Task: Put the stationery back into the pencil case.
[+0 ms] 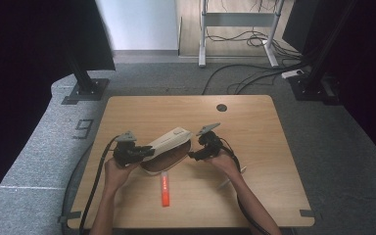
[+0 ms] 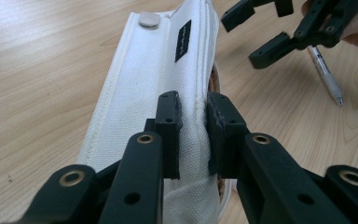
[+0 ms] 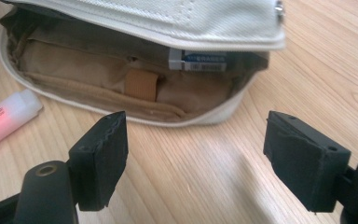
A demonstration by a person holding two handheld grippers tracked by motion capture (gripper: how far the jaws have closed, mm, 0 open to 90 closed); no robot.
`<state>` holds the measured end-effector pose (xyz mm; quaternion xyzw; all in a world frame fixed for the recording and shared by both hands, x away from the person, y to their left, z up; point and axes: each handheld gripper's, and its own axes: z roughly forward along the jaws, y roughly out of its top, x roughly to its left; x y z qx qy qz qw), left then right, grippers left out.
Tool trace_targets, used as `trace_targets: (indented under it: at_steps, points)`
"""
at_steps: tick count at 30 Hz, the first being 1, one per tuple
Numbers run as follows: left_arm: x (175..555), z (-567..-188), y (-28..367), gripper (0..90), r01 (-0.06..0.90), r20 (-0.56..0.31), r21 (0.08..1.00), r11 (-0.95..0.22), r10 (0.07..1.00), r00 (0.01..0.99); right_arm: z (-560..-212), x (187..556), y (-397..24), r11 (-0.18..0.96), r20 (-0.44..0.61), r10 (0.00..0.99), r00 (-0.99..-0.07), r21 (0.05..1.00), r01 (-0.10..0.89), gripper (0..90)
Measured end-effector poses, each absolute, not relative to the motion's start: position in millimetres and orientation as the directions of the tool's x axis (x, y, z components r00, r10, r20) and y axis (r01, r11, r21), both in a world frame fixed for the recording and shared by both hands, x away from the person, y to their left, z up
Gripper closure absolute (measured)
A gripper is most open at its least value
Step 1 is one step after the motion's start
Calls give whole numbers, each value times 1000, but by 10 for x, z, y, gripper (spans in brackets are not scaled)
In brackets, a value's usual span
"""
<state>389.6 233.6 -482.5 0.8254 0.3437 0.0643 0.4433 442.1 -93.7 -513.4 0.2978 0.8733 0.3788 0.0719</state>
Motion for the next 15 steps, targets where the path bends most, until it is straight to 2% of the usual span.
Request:
trace_targets:
  at_steps: [15]
  points:
    - [3899,-4824,2342,754,513,-207,775,-370,619,758,-5028,4259,-1338,502,126,587,-800,718,482,193]
